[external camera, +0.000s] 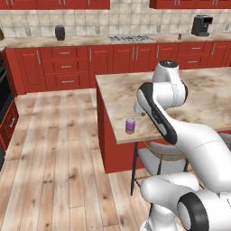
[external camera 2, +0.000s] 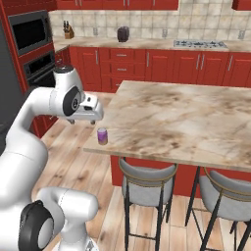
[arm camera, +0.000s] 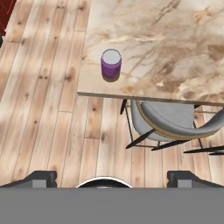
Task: Four empty soda cans are scattered around the kitchen. Gather all the cans and cluster them next to the stove for recycling.
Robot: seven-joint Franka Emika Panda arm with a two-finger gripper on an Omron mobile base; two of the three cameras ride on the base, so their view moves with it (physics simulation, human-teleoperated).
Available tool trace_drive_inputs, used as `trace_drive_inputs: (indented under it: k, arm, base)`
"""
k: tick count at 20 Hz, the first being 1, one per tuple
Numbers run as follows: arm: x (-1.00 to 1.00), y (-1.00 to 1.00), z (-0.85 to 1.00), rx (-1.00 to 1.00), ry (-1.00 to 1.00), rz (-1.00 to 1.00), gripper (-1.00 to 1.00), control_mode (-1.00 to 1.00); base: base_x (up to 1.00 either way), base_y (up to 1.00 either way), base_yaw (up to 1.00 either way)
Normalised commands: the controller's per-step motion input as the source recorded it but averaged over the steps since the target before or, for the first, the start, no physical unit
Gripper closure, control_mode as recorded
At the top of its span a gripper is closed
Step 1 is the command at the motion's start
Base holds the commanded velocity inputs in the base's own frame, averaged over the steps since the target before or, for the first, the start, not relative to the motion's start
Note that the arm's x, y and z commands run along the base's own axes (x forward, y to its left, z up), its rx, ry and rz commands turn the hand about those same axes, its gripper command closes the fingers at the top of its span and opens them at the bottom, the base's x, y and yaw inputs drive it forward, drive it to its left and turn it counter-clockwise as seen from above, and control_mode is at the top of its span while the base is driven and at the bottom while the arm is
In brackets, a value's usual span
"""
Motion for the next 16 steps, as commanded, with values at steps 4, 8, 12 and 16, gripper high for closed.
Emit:
trace_drive_inputs:
  k: [4,8,12,16]
  arm:
    - [0.16,0.0,-0.33,0.0,0.0,0.0,-1.0,-1.0]
    - [0.17,0.0,-0.34,0.02,0.0,0.0,-1.0,-1.0]
    - [0.12,0.01,-0.32,0.01,0.0,0.0,-1.0,-1.0]
    - [0.09,0.02,-0.27,0.01,0.0,0.0,-1.0,-1.0]
  base:
    - [0.0,0.0,0.0]
    - [0.0,0.0,0.0]
    - [0.0,0.0,0.0]
    - [0.0,0.0,0.0]
